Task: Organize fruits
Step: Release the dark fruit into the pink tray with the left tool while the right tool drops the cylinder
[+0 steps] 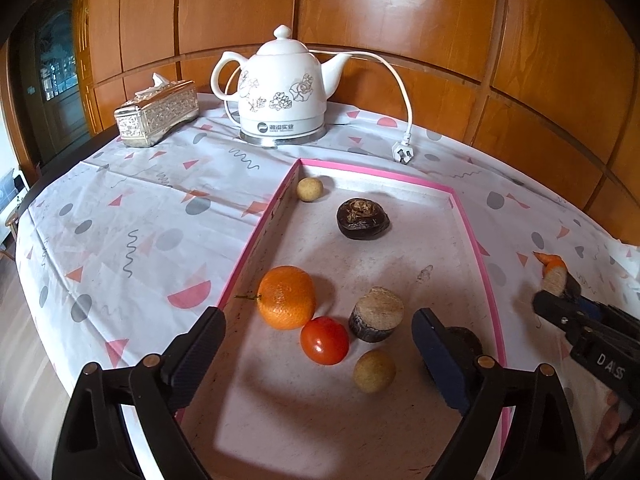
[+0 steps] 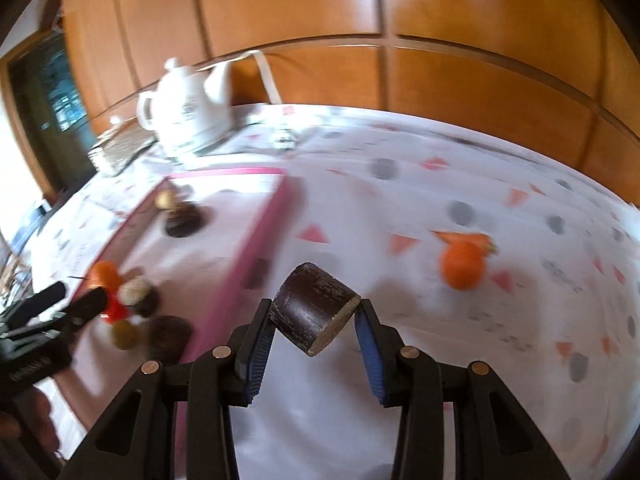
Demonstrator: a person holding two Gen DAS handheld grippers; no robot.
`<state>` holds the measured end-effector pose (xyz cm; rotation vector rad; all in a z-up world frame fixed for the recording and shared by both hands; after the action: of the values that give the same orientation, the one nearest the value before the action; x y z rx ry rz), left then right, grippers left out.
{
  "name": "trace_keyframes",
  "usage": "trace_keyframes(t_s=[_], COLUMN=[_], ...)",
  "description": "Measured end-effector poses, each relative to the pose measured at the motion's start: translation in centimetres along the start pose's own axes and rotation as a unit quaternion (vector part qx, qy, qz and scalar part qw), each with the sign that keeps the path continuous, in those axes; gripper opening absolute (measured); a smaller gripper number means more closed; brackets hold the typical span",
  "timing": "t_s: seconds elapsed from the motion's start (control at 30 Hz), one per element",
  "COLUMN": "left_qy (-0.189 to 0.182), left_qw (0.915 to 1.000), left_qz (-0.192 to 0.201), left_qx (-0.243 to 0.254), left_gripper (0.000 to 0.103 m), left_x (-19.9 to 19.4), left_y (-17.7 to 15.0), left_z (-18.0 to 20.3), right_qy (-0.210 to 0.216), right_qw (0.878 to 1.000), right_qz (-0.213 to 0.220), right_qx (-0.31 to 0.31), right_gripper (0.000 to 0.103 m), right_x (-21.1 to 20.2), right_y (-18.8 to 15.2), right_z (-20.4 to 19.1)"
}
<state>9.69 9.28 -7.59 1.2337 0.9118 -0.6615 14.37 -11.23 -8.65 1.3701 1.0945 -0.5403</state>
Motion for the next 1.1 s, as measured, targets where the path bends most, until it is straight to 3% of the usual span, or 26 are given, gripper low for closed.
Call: trace_keyframes(t_s=[0.3, 0.63, 0.77, 0.93, 1.1], left_qy=[-0.002, -0.005, -0.01, -0.011, -0.02], left_qw=[0.9999, 0.9997, 0.9996, 0.9998, 0.9997], left_qz=[0.005, 0.001, -0.001, 0.001, 0.007], left_qx=[-0.015, -0.024, -0.025, -0.017, -0.009], left_gripper=[0.095, 0.095, 0.095, 0.095, 0.095], left_x=[-0.2, -0.1, 0.1, -0.1, -0.3], left_y=[0.1, 0.0, 0.0, 0.0, 0.2], left_z=[-1.0, -1.6, -1.5, -1.0, -0.4], right_qy=[0.043, 0.074, 0.082, 0.077, 0.054], right_qw=[0.998, 0.995, 0.995, 0.997, 0.998], right_qz=[-0.004, -0.031, -0.024, -0.009, 0.006], right_qx=[-0.054, -0.055, -0.043, -0.024, 0.031], right_gripper=[0.041, 0.045, 0.061, 0.061, 0.061], right_x=[0.0, 1.9, 1.7, 0.9, 0.2], right_y=[2.1, 3.4, 3.3, 2.9, 1.8], right_z=[-5.9, -8.9, -8.5, -6.8, -2.2])
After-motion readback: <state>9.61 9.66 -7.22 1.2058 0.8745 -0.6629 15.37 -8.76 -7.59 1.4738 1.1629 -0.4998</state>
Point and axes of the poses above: each gripper's, at about its wrist camera, not at the fingertips, and x roughly the way its jaws point, z to its right, y to its top, the point moved 7 cm from there along x, roughly the way its jaws point, and after that the axes turned 15 degrees about -z, right-handed, at the moved point
